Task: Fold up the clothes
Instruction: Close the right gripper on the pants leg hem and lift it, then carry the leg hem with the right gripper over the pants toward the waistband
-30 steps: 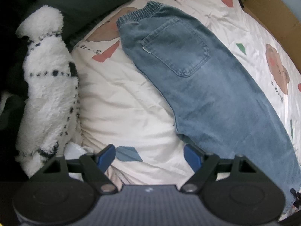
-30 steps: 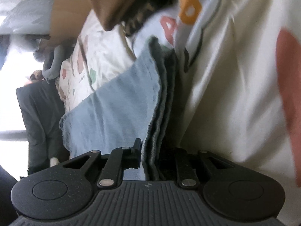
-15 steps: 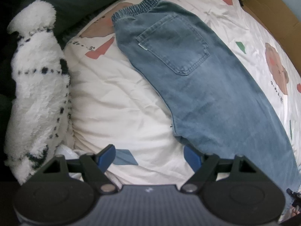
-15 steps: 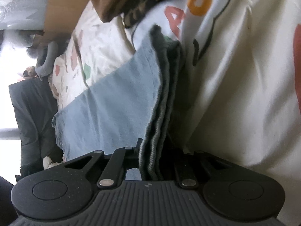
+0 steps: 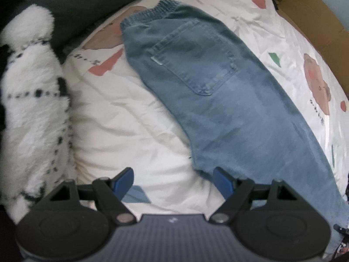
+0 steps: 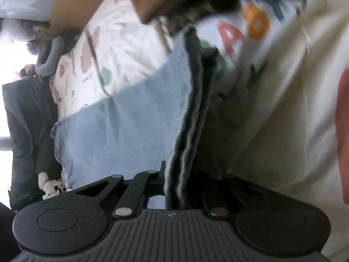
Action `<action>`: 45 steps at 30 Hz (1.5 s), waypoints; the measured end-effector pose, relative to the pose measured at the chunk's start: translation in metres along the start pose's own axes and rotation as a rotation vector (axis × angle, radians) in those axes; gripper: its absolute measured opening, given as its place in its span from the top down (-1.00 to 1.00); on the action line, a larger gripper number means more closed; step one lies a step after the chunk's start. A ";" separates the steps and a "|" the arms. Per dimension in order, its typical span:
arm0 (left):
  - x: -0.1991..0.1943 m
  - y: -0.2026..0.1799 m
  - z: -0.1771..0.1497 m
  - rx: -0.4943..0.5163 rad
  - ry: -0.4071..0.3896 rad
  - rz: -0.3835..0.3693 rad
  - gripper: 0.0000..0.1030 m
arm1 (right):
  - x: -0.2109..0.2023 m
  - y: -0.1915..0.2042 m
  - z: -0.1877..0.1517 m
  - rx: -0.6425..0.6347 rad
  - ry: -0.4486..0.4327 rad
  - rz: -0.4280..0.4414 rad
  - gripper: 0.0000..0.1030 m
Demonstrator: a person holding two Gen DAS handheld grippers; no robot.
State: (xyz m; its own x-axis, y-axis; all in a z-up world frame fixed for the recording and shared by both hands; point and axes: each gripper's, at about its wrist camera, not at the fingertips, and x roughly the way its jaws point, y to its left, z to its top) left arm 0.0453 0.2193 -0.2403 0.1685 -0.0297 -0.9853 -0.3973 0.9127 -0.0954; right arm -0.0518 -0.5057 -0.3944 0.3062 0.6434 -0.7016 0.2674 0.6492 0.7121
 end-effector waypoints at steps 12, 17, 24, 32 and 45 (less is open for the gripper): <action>0.032 -0.061 -0.001 0.077 0.012 -0.124 -0.58 | -0.071 0.094 0.022 -0.163 -0.042 0.056 0.92; 0.044 -0.080 0.004 0.106 0.013 -0.162 -0.58 | -0.092 0.126 0.029 -0.213 -0.066 0.060 0.92; 0.066 -0.092 0.006 0.120 0.029 -0.203 -0.47 | -0.123 0.181 0.045 -0.321 -0.107 0.056 0.92; 0.077 -0.110 0.007 0.163 0.042 -0.292 -0.37 | -0.160 0.237 0.072 -0.429 -0.164 -0.009 0.92; 0.101 -0.179 0.006 0.303 0.083 -0.483 -0.30 | -0.219 0.264 0.123 -0.443 -0.271 -0.181 0.92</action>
State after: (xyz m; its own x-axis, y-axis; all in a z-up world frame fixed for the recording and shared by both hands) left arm 0.1387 0.0557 -0.3222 0.1900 -0.4930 -0.8490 -0.0144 0.8633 -0.5045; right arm 0.0637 -0.5249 -0.0501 0.5314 0.4160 -0.7380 -0.0549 0.8862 0.4600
